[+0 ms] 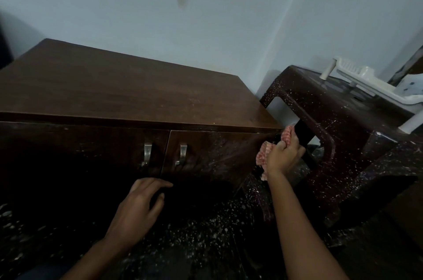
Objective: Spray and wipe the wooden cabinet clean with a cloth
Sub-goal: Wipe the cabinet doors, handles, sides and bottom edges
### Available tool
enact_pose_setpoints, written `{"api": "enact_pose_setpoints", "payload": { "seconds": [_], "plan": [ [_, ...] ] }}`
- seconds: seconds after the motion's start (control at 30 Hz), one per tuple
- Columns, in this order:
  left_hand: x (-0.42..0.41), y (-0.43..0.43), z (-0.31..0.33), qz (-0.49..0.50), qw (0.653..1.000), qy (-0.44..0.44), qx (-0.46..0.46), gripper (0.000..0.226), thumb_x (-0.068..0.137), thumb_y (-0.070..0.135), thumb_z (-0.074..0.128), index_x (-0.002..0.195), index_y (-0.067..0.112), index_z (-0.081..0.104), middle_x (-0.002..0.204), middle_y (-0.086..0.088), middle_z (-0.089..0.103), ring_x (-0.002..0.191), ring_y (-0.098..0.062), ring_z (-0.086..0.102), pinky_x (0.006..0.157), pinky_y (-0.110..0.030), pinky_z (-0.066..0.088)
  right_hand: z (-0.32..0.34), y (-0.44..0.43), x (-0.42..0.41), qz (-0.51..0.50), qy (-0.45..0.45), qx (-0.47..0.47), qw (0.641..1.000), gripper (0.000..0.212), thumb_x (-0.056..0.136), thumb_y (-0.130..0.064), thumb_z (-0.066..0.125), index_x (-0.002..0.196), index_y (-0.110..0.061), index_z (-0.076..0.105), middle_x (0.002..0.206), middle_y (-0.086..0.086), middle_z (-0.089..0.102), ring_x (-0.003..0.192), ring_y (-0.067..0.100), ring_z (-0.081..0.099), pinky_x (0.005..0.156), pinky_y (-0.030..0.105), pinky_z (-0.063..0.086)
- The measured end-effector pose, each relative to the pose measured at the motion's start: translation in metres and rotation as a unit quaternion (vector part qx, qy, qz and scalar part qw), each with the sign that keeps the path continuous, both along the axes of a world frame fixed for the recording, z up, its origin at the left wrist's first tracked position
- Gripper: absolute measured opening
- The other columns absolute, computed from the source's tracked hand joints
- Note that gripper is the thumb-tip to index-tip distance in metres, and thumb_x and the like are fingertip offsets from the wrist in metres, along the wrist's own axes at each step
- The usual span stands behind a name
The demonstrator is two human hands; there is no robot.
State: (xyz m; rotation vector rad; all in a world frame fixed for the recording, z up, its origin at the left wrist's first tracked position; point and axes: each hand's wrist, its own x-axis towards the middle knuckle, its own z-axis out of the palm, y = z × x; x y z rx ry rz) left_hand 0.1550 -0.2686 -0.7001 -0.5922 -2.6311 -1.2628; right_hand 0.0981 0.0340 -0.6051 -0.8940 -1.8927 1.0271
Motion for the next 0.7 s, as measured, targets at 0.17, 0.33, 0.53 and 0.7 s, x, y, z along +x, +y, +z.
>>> {"api": "enact_pose_setpoints", "payload": {
  "seconds": [0.17, 0.33, 0.53, 0.7],
  "plan": [
    [-0.001, 0.001, 0.003, 0.006, 0.999, -0.023, 0.021, 0.029, 0.091, 0.016, 0.055, 0.105, 0.041, 0.054, 0.107, 0.026, 0.052, 0.112, 0.004, 0.039, 0.083, -0.005, 0.030, -0.001, -0.014, -0.012, 0.053, 0.050, -0.154, 0.985, 0.049, 0.093, -0.005, 0.040, 0.140, -0.020, 0.044, 0.136, 0.007, 0.048, 0.116, 0.023, 0.052, 0.088, 0.025, 0.039],
    [-0.006, 0.005, 0.003, 0.026, 0.998, -0.038, 0.045, 0.027, 0.090, 0.013, 0.056, 0.108, 0.032, 0.061, 0.109, 0.018, 0.056, 0.114, -0.003, 0.043, 0.087, -0.016, 0.033, -0.005, -0.024, -0.010, 0.078, 0.081, -0.215, 0.970, 0.050, 0.090, -0.001, 0.041, 0.137, -0.017, 0.046, 0.133, 0.007, 0.052, 0.101, 0.018, 0.057, 0.081, 0.025, 0.044],
    [-0.008, 0.009, 0.004, 0.040, 0.996, -0.036, 0.065, 0.027, 0.088, 0.010, 0.056, 0.108, 0.027, 0.064, 0.107, 0.016, 0.060, 0.112, -0.008, 0.048, 0.087, -0.021, 0.038, -0.008, -0.040, -0.008, 0.078, 0.084, -0.206, 0.972, 0.046, 0.091, -0.005, 0.043, 0.135, -0.017, 0.048, 0.127, 0.005, 0.055, 0.081, 0.011, 0.050, 0.068, 0.026, 0.042],
    [-0.009, 0.008, 0.006, 0.064, 0.992, -0.037, 0.101, 0.035, 0.089, 0.009, 0.054, 0.120, 0.025, 0.057, 0.114, 0.015, 0.058, 0.115, -0.009, 0.049, 0.090, -0.023, 0.042, -0.014, -0.057, -0.009, 0.086, 0.075, -0.185, 0.976, 0.048, 0.089, -0.007, 0.045, 0.135, -0.020, 0.049, 0.124, 0.007, 0.057, 0.065, 0.005, 0.041, 0.065, 0.028, 0.038]
  ]
}}
